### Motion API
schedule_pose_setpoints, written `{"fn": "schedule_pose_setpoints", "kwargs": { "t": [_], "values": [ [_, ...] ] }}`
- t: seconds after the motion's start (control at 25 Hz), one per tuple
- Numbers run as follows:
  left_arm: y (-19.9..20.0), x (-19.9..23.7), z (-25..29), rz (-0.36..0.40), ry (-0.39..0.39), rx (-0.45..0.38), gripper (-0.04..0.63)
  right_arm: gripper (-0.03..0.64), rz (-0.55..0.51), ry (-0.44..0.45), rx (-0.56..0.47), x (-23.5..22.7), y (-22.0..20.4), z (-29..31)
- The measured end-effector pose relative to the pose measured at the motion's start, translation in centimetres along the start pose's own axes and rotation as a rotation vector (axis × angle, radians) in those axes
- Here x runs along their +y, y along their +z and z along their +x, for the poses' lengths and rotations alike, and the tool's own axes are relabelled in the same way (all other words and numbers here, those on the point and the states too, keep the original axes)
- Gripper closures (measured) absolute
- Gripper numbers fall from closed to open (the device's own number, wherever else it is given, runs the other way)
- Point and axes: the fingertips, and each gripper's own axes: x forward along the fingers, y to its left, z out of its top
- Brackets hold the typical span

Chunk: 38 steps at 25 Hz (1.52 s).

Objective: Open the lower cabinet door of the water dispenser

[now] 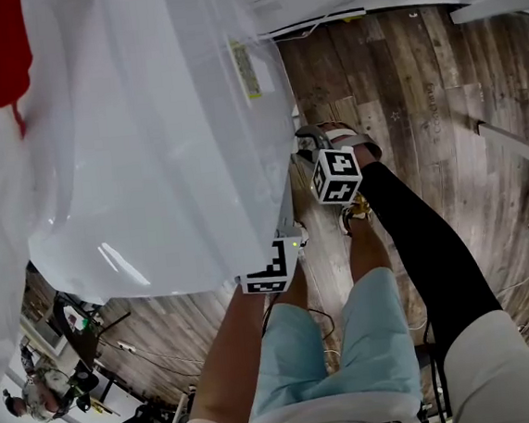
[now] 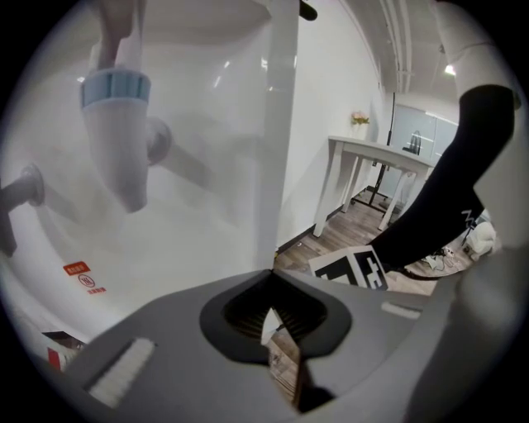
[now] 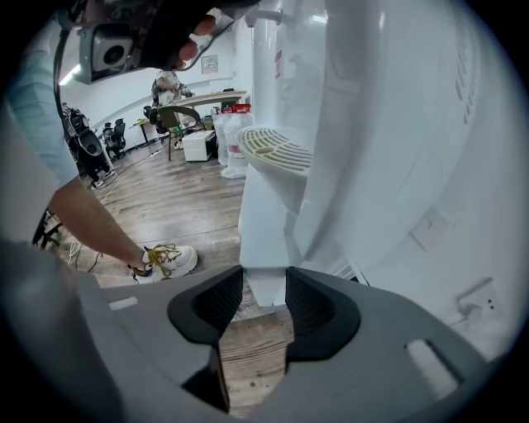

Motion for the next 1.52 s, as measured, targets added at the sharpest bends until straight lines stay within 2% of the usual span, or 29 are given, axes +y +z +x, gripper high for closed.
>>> {"fn": "schedule_pose_setpoints", "kwargs": {
  "t": [1.0,1.4,1.52],
  "values": [
    [-0.9,-0.7,-0.3,-0.008,-0.011,0.003,0.538,0.457,0.044,-0.005,0.003,1.4,-0.4,0.2],
    [0.7,-0.9,0.0,-0.026,-0.013,-0.051,0.538,0.457,0.059,-0.007,0.015,1.6,-0.5,0.3],
    [-0.4,-1.1,-0.2,-0.018,-0.009,-0.068,0.538,0.457,0.07,-0.009,0.018,1.8,-0.6,0.3]
  ]
}}
